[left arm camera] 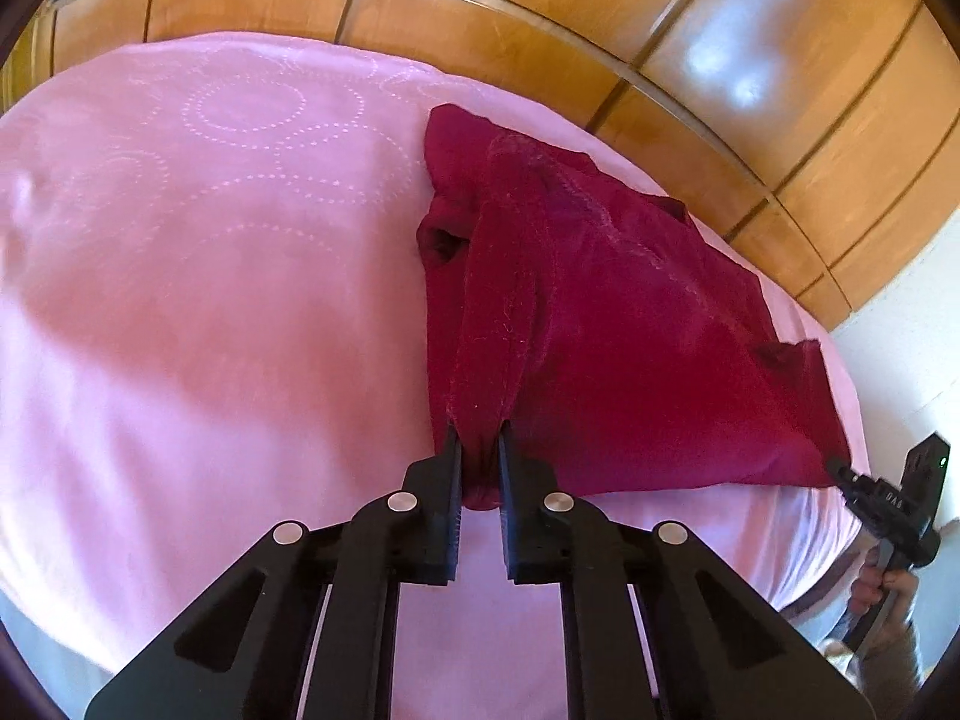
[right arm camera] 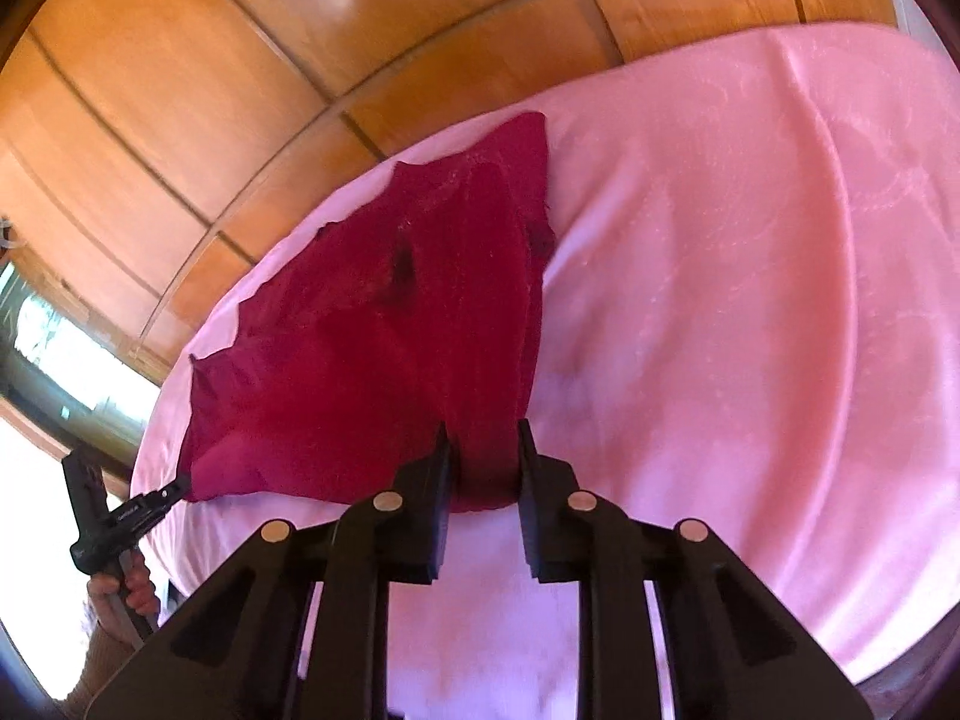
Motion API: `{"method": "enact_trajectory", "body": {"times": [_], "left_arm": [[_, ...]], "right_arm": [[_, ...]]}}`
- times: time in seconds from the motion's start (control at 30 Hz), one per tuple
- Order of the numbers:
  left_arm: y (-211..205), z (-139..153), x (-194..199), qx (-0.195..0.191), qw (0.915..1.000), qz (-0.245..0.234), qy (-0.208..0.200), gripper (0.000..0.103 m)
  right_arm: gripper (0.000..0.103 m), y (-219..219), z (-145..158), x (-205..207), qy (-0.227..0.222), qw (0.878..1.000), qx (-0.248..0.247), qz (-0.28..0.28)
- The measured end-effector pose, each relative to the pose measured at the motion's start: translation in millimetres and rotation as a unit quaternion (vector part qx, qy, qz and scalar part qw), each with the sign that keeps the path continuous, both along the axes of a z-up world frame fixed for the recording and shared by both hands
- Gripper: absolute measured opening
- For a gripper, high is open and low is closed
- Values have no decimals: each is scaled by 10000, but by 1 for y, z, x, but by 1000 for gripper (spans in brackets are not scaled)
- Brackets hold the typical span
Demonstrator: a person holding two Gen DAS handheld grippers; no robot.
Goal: Fold small clothes
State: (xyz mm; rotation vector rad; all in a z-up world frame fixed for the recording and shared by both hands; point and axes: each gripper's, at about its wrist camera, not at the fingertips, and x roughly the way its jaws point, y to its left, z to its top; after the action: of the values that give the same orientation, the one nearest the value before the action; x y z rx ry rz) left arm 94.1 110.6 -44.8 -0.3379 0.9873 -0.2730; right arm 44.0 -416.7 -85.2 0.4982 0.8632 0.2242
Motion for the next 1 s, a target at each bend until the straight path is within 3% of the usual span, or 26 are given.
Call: {"method": "enact_trajectory", "body": {"times": [0.2, 0.3, 0.37, 0.43, 0.47, 0.53, 0.63, 0.8, 1.0], "left_arm": [[5, -1, -56, -42, 9998, -34, 212, 9], [-3, 4, -74, 442, 9988, 40, 224, 12], [-8, 11, -78, 866, 9961, 138, 125, 24], [-11, 23, -77, 1228, 9919, 300, -126, 61], [-10, 30, -77, 1391, 9888, 426, -319, 65], [-12, 39, -72, 1658, 9829, 559, -570, 65], [-18, 46, -59, 1998, 9751, 640, -720, 65], [-35, 48, -45, 2435, 9638, 674, -851, 65], [-41, 46, -38, 2308, 9674, 702, -766, 74]], "right_arm": [[18, -2, -16, -37, 440, 9987, -86, 234], [19, -1, -26, -39, 578, 9981, 13, 207], [26, -1, -25, -35, 585, 9982, 30, 159], [46, -4, -21, -27, 540, 9985, -132, 22], [49, -4, -17, -23, 490, 9986, -191, -22], [66, -4, -9, -15, 353, 9986, -376, -119], [75, 2, 3, -12, 107, 9975, -681, -178], [82, 26, 19, 1, -355, 9945, -982, -88], [86, 64, 15, 12, -495, 9918, -1124, 344]]}}
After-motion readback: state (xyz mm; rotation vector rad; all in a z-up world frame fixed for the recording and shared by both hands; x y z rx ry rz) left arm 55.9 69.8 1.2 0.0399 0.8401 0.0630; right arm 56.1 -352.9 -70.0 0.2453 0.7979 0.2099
